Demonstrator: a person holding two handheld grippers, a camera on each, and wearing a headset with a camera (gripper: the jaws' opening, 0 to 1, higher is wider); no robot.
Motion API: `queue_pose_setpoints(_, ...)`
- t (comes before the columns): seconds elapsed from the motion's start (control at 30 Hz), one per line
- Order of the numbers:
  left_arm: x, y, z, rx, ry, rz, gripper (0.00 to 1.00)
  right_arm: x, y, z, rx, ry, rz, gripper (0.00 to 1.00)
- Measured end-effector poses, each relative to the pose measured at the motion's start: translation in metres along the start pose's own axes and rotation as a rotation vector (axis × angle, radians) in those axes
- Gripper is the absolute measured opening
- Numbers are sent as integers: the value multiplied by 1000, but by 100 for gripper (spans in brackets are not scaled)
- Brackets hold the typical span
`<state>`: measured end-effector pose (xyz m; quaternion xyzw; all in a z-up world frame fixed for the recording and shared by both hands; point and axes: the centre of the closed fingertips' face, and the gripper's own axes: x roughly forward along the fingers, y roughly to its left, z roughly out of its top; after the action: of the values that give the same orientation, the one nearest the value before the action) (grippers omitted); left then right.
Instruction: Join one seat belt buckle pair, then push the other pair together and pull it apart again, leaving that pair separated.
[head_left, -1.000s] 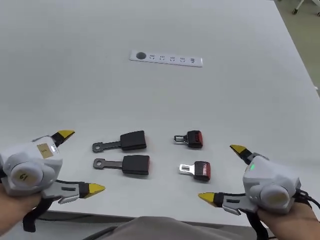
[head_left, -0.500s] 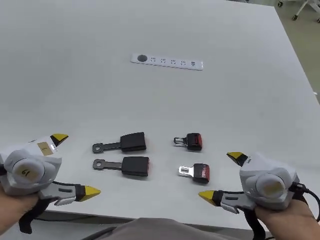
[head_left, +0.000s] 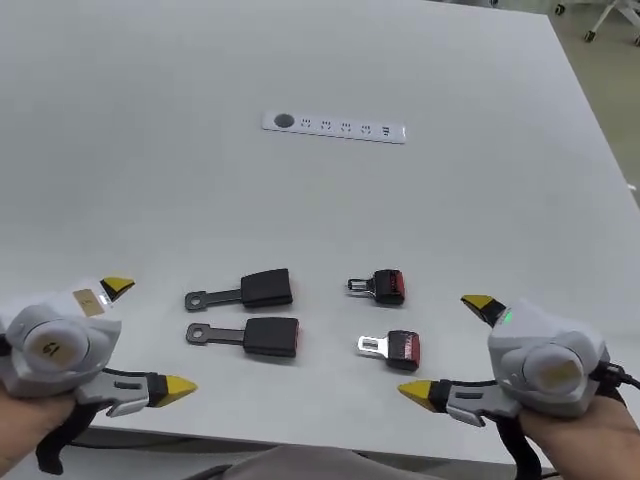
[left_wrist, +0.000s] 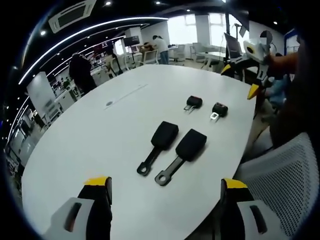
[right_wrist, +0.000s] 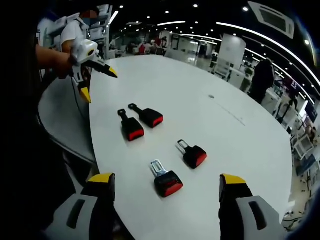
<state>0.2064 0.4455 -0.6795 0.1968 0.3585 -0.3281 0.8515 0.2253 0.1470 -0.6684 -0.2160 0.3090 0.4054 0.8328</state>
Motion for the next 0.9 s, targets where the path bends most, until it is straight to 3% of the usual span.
queue_pose_setpoints(0.27,1,5,2,-10,1,1,93,1,-6,1,45,-9,-12,99)
queue_pose_setpoints(0.33,2,4,3,-6,4,-1,94,1,-6,2,81,-14,-6,99)
queue_pose_setpoints(0.47,3,2,4,-4,9,-8,94,3,-5,1,64,-2,-4,99)
queue_pose_setpoints(0.6,7,-2,4,4,19,-44,83,5,-3,-3,27,21,9,99)
queue_pose_setpoints(0.7,7,-2,4,25,25,-51,81,14,-3,-11,36,33,24,99)
queue_pose_setpoints(0.9,13,-4,8,59,24,-61,73,20,-4,-11,36,35,39,92)
